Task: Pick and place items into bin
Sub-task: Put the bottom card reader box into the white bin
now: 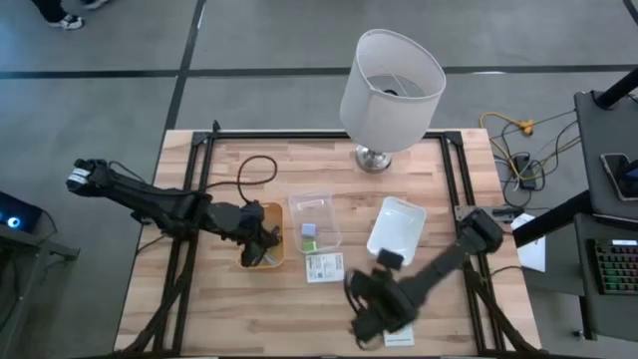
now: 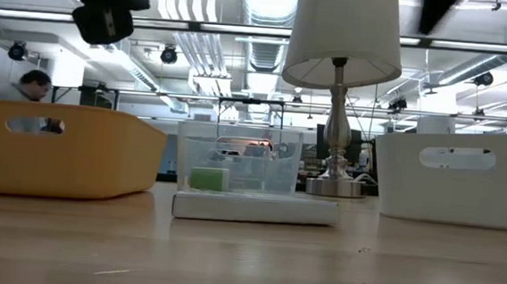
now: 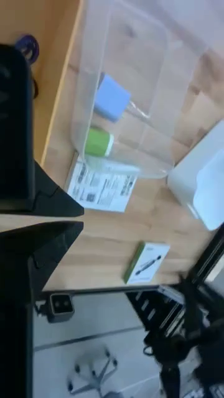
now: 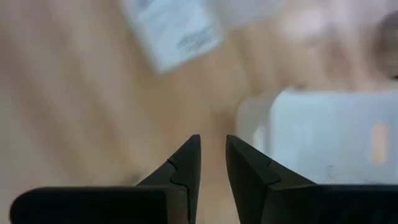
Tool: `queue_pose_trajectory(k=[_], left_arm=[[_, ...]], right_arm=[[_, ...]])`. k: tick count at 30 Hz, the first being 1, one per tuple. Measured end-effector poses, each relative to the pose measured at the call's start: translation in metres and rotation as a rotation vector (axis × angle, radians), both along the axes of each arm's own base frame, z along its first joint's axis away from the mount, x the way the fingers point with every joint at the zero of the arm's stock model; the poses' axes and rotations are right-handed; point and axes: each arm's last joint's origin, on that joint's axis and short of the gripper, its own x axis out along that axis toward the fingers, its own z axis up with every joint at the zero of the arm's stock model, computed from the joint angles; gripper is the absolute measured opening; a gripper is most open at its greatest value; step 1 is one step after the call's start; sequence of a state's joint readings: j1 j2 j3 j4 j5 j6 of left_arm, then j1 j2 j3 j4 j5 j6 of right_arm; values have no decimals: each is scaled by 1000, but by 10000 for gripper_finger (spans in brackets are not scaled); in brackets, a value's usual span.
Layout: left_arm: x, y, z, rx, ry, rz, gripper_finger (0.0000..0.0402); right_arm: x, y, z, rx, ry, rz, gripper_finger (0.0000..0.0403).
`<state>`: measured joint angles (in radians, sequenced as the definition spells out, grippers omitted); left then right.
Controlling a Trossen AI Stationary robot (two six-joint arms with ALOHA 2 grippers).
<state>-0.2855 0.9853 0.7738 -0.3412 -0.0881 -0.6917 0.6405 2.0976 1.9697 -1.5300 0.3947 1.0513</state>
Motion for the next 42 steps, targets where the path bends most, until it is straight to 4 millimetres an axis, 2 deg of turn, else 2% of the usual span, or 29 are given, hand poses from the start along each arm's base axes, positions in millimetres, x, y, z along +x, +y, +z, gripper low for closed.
queue_pose_trajectory(k=[2, 6, 9, 11, 14, 17, 21, 26, 31, 39, 42], left_arm=[[-1, 0, 0, 2, 6, 10, 25], [6, -4, -1, -42, -16, 8, 88], [20, -11, 0, -82, -83, -93, 133], [34, -18, -2, -89, -117, -142, 140], [58, -26, -5, -35, -121, -177, 120], [85, -34, -3, 10, -118, -202, 73], [125, -49, -7, 0, -110, -274, 10], [174, -69, -21, -38, -114, -341, 6], [215, -85, -44, -76, -65, -339, 1], [255, -115, -72, -148, -29, -379, 0], [266, -123, -81, -147, -17, -386, 0]], right_arm=[[-13, 13, 1, 48, 34, 1, 66], [-36, 37, 3, 171, 62, -121, 97], [-56, 56, -1, 242, 94, -257, 129], [-69, 66, -6, 260, 116, -374, 139], [-88, 79, -11, 242, 32, -600, 124], [-107, 91, -17, 228, -61, -794, 80], [-124, 95, -31, 177, -38, -843, 19], [-130, 93, -60, 135, -1, -802, 11], [-145, 95, -93, 158, 20, -784, 10], [-154, 103, -125, 291, 2, -773, 9], [-157, 101, -129, 307, -4, -784, 8]])
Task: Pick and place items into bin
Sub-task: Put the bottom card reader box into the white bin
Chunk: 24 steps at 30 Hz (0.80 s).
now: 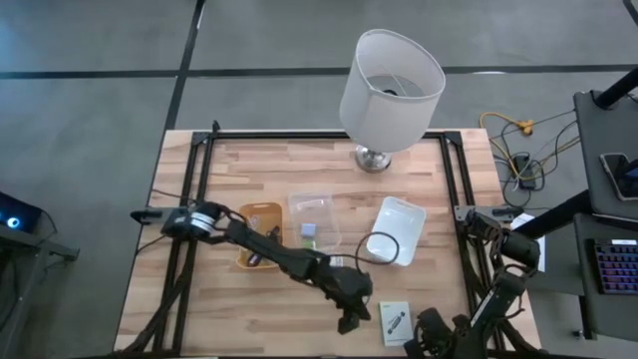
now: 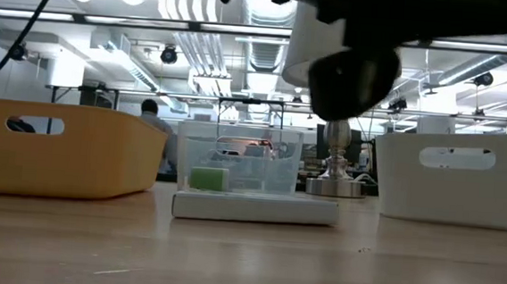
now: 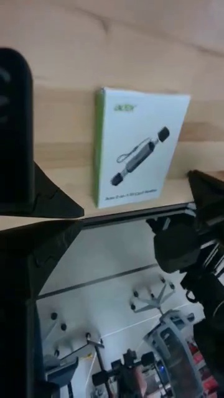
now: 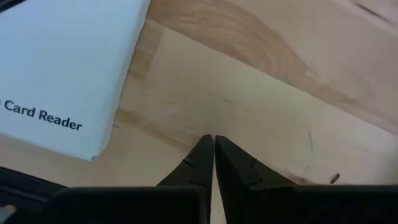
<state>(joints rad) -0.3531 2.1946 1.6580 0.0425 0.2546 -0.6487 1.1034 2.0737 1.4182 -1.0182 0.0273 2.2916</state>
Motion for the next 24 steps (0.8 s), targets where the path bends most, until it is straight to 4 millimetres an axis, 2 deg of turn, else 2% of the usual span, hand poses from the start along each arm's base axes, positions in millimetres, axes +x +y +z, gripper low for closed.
queue_pose_trajectory(k=[5, 9, 15, 24], left_arm=[[15, -3, -11, 8, -5, 26, 0], [15, -1, -29, 10, 105, 54, 0], [4, 4, -49, 59, 239, 57, 0], [3, 4, -46, 27, 247, 33, 0]], right_arm=[[0, -3, -3, -21, -10, 6, 8], [8, -7, -2, -47, -50, 10, 8], [38, -16, -1, -77, -167, 30, 8], [81, -37, 0, -77, -247, 93, 8]])
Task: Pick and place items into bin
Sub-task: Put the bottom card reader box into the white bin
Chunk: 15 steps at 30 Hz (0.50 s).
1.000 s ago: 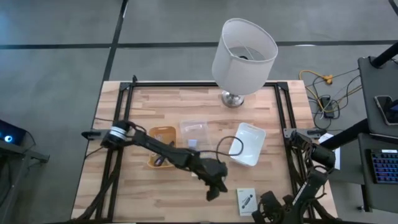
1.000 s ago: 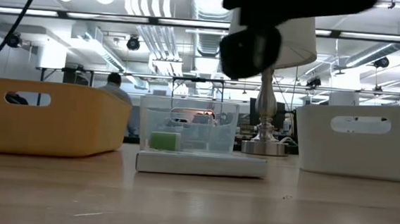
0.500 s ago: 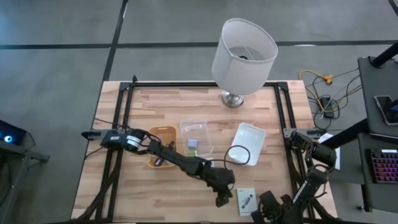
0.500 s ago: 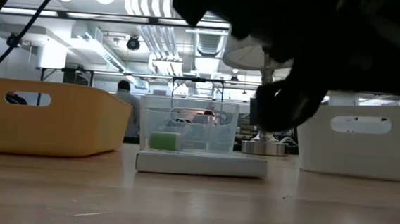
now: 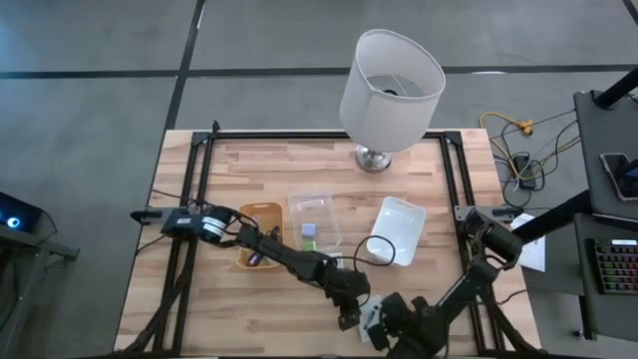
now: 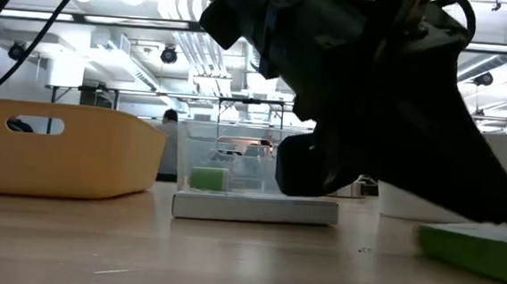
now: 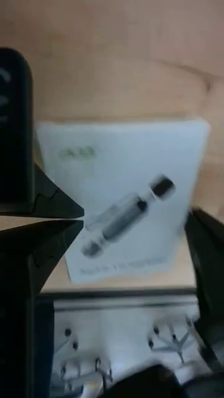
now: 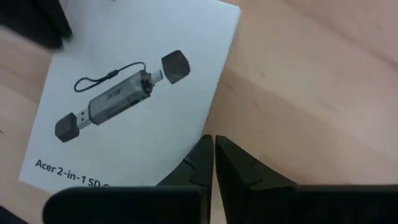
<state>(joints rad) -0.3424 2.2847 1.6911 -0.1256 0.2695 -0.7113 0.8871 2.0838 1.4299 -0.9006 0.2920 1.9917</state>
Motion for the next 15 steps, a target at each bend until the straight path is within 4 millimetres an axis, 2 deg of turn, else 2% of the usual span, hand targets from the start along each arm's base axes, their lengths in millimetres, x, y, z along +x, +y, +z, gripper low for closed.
queue_pose_trajectory(k=[4, 9, 15], left_arm=[[-2, -2, 2, -14, 19, -10, 0], [-13, -2, -11, 25, 106, -32, 0], [-18, -1, -19, 55, 118, -32, 0]], right_arm=[[9, -7, 2, -5, 2, 34, 8], [13, -10, 6, -4, -1, 78, 8], [15, -9, 8, 10, -16, 91, 8]])
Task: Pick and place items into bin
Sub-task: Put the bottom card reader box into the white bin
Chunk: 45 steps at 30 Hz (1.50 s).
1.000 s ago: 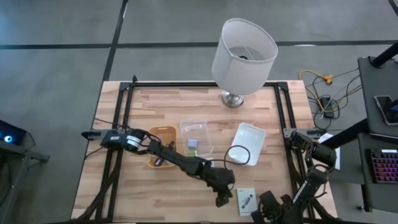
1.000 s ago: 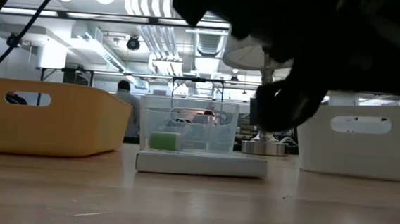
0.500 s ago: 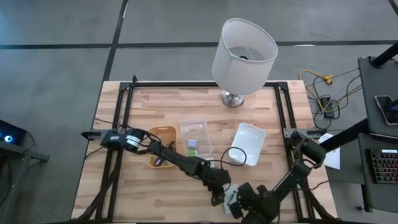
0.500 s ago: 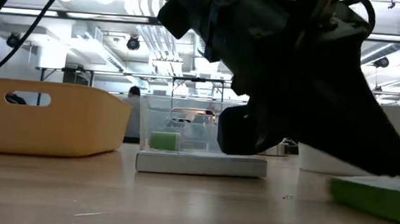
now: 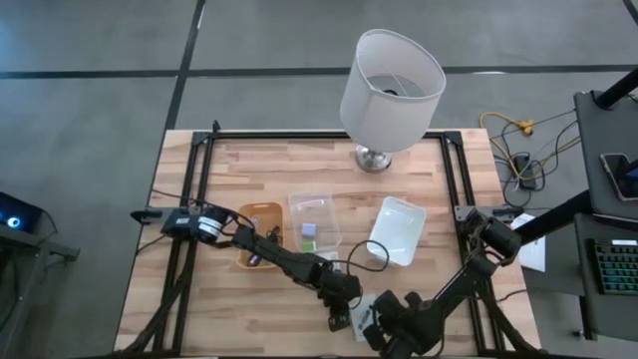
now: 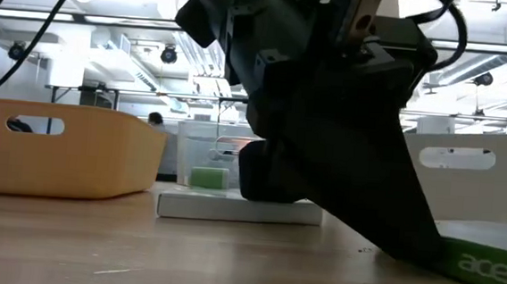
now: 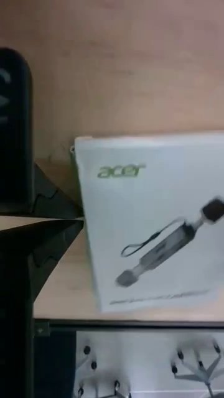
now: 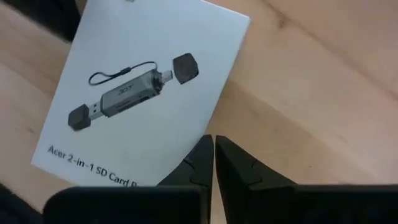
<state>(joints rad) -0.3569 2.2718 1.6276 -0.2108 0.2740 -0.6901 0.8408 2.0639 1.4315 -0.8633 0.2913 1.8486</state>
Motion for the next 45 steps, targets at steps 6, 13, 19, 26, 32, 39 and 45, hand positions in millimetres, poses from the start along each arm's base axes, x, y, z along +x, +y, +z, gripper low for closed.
queue_pose_trajectory(k=[6, 13, 19, 26, 32, 39, 45], left_arm=[[-1, 1, -2, 5, 10, 10, 0], [-1, 1, 4, 8, 2, 17, 0], [-5, 3, 23, 25, -49, -7, 0], [-4, -4, 43, -10, -157, -22, 0], [-3, -6, 35, -4, -167, -17, 0], [0, -6, 20, 7, -149, -11, 0], [-2, -7, 14, 10, -118, -23, 0]], right_arm=[[12, 8, 8, 61, -146, 77, 8], [25, 0, 19, 24, -200, 98, 8], [22, 3, 27, 30, -133, 178, 9], [-7, 2, 14, 38, 112, 208, 9], [-2, 4, 7, 65, 64, 259, 9], [5, 1, -7, 47, 69, 404, 8], [7, 0, -7, 37, 76, 486, 8]])
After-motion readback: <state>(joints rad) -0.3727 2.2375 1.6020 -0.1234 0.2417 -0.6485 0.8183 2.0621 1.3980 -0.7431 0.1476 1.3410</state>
